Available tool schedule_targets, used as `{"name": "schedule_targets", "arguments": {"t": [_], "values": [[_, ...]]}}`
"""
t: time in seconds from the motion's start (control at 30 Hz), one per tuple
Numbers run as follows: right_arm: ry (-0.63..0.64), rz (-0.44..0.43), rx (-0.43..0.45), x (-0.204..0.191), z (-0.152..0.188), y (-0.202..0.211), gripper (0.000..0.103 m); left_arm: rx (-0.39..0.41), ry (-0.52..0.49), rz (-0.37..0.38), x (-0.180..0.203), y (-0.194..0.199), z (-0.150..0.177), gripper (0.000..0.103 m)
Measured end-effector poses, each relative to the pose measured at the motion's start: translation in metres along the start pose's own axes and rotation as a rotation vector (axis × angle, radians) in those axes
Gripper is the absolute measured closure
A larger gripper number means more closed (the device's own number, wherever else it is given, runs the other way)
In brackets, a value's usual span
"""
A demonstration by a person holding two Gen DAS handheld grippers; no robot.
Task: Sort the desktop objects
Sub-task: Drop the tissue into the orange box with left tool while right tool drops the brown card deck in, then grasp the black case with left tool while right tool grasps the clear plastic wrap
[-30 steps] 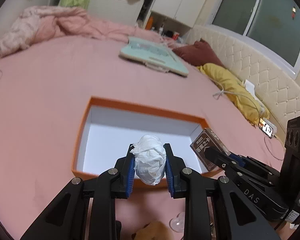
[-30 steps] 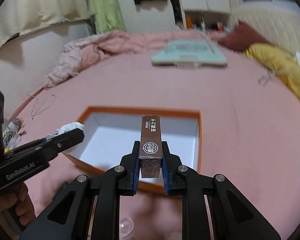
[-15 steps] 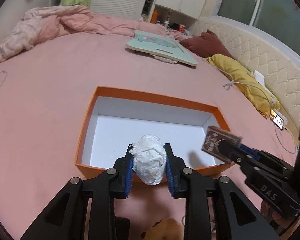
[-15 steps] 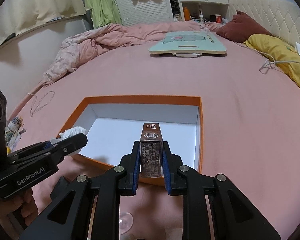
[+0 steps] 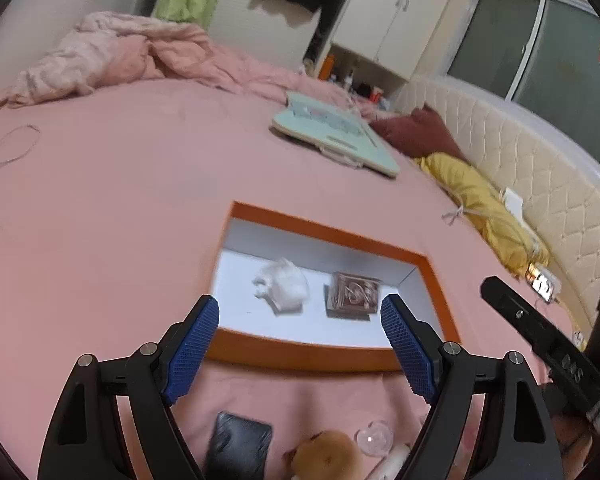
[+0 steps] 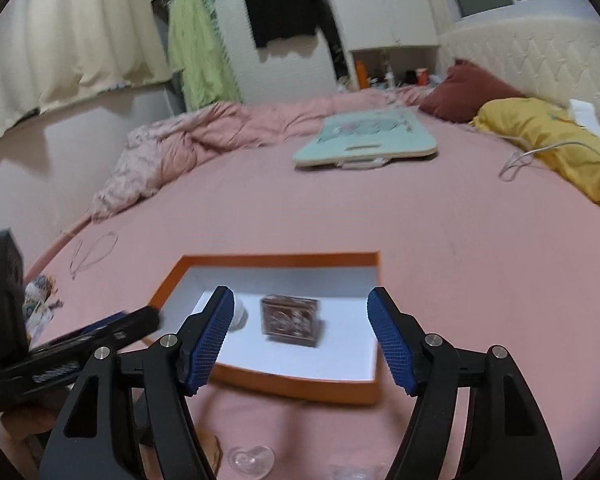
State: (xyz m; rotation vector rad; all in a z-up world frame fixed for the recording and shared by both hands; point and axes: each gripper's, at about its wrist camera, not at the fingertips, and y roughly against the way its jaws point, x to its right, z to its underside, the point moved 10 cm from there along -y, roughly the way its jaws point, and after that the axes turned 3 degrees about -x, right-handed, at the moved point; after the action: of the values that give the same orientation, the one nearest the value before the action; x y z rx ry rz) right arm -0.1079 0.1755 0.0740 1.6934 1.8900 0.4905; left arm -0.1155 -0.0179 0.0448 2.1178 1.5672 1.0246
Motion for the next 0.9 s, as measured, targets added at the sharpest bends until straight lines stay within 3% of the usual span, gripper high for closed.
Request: {"name": "schedule_targets", "arguments": {"t": [0.17,0.43,0.57,0.77,0.9], "values": [[-0.162,0.029,0.003,0.035,0.002,0.024,0.033,0.003,-0.016,-0.052,-0.019,0.028,0.01,0.02],[-0.354,0.099,-0.014,0.084,0.025,0.057,0.033,-0.213,0.001,-0.148,-0.033,-0.002,0.064,0.02],[-0.406,0.116,-0.058,0.095,0.042,0.058,0.033,-0.264,-0.007,-0.164,-0.034,-0.015,0.077,0.02],[-0.323,0.13,-0.143,0.081,0.053,0.049,0.033,-0.362,-0.008,-0.228,-0.045,-0.032,0.1,0.022],[-0.239,0.125,-0.267,0.062,0.076,0.03,0.033,-0.397,-0.031,-0.287,-0.052,-0.039,0.11,0.023]]}}
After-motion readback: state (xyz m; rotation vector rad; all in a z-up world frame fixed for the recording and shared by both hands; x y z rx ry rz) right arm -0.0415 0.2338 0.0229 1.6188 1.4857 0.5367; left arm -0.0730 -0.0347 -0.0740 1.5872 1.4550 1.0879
